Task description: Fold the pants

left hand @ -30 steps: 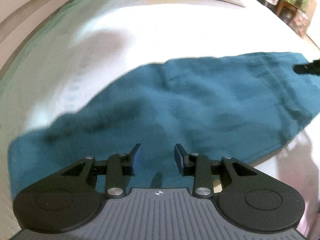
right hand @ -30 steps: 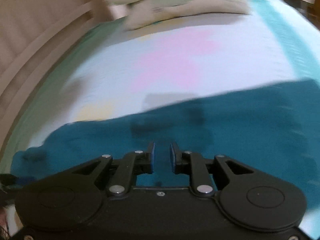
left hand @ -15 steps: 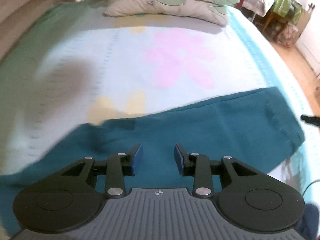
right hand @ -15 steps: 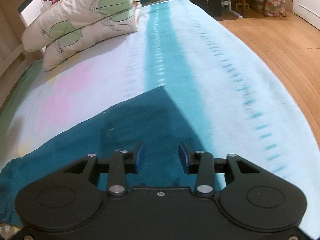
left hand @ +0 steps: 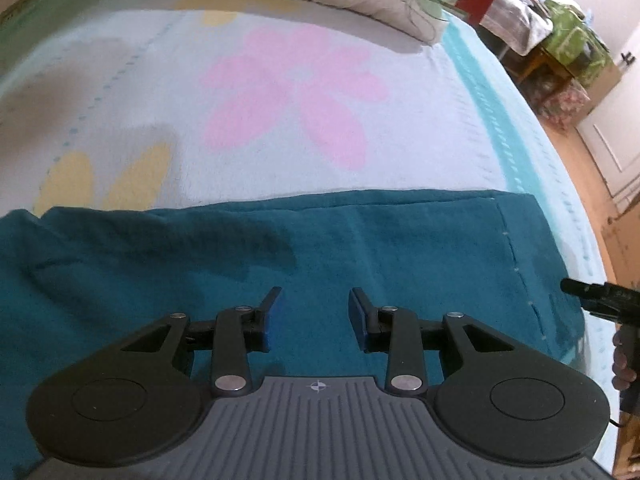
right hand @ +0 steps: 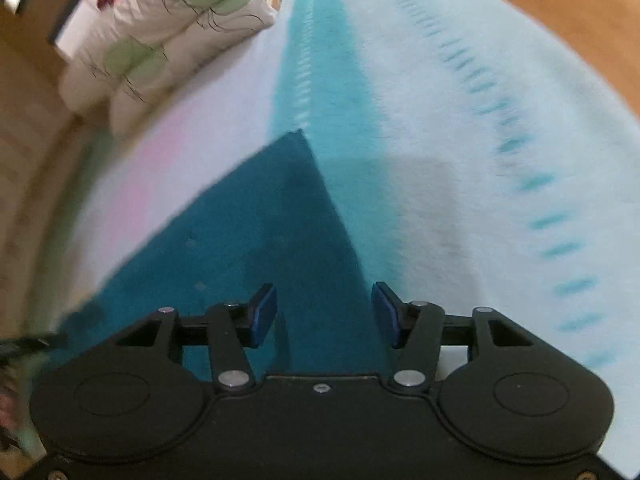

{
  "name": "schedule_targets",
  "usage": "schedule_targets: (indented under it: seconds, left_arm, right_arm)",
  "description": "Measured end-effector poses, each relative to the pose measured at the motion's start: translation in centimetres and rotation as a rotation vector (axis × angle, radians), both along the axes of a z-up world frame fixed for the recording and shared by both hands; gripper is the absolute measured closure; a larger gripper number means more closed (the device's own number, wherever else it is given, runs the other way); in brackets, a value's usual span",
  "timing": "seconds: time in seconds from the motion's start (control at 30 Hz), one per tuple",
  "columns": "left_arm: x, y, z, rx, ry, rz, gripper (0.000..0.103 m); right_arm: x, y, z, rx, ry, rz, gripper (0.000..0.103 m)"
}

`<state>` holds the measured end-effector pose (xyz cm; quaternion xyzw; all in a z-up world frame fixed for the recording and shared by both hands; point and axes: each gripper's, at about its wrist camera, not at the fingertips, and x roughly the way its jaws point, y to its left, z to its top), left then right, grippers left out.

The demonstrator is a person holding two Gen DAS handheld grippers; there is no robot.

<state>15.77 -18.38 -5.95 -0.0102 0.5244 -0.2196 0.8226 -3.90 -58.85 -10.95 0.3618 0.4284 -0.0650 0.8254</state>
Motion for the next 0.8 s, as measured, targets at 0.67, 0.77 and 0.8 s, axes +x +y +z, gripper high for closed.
schedule_targets:
  seconds: [0.67,0.77,0.8]
  left_arm:
    - [2.1,-7.4,-4.9,0.158,-0.106,-0.137,0.067]
    - [1.7,-7.4,-4.3,0.202,-0.141,-0.171,0.069]
    - [1.6,-6.8,-3.9,0.207,-0.139,-0.16,0.069]
  right_arm:
    - [2.6,5.9,9.0,-0.092,-0.139,0.076,0.092]
    - [3.3,8.0,10.8,-0.124,-0.143,0.101,0.092]
    - [3.6,8.9,11.4,-0.145,-0.139,0.111,0.092]
